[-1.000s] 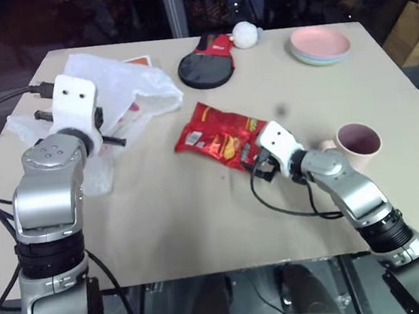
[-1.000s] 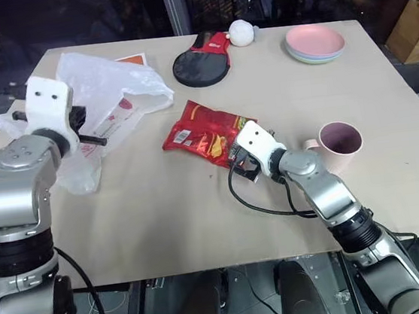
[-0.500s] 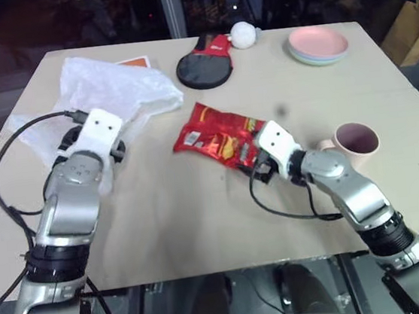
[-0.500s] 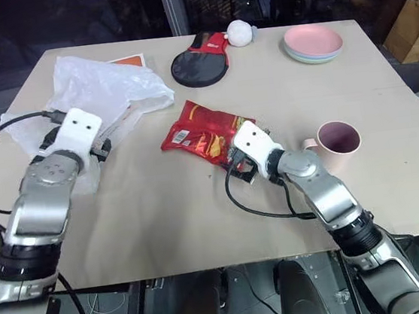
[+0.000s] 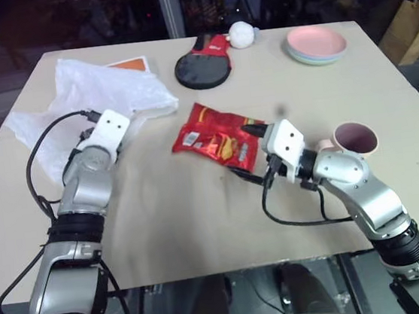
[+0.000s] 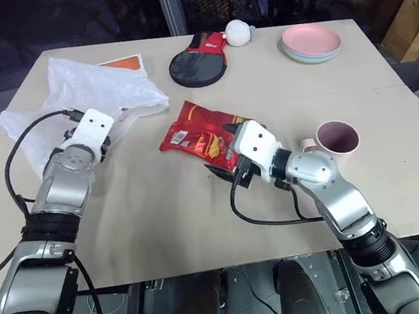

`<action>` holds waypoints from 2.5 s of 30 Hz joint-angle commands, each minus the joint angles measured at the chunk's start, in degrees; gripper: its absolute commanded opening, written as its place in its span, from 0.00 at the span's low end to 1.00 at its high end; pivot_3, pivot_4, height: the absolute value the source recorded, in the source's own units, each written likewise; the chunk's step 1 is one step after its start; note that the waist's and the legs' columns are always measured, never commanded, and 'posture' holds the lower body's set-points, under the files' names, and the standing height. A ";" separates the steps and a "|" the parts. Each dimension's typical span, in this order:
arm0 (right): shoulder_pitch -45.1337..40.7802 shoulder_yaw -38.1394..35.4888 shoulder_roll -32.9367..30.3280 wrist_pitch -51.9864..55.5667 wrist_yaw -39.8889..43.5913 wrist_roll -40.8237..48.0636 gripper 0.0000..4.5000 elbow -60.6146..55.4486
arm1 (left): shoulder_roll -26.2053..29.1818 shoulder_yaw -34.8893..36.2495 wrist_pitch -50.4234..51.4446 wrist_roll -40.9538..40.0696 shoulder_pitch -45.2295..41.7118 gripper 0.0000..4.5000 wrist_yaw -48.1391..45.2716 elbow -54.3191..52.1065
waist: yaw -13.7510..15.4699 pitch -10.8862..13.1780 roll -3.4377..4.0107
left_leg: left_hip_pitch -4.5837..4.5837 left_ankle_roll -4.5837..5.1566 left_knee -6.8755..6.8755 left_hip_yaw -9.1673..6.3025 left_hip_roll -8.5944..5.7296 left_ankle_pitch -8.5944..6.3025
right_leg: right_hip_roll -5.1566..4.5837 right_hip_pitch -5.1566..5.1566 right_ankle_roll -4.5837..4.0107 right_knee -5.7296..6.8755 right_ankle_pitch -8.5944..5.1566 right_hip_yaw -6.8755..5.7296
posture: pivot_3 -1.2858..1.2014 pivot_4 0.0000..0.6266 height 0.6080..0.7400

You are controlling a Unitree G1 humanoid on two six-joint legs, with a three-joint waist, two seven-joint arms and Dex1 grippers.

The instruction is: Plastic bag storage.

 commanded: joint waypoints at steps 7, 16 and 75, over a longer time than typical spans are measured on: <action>-0.45 -1.73 2.02 -3.67 0.00 1.31 1.00 -0.92 | 0.77 6.03 -6.65 -1.00 -2.51 0.00 2.79 -1.15 | -0.01 0.00 0.00 | 0.00 0.00 0.00 0.00 0.00 0.00 | 0.00 0.00 0.00 0.01 0.00 0.00 | 0.52 0.24 1.00; -1.51 -1.91 1.73 5.13 -3.29 -0.98 1.00 4.98 | 1.86 10.89 19.40 -10.48 -5.80 0.00 -10.49 -23.34 | 0.07 -0.01 -0.03 | -0.03 -0.01 0.04 -0.03 -0.01 0.01 | -0.01 0.01 0.00 0.05 0.01 -0.03 | 0.52 0.24 1.00; -23.75 -10.92 26.37 33.61 -10.87 24.57 0.00 29.02 | -1.82 20.21 56.26 -38.86 -18.10 0.00 -20.10 -35.02 | -0.67 0.10 0.12 | 0.01 -0.01 -0.03 -0.10 0.04 0.00 | 0.09 -0.13 -0.01 0.22 0.00 -0.01 | 0.52 0.24 1.00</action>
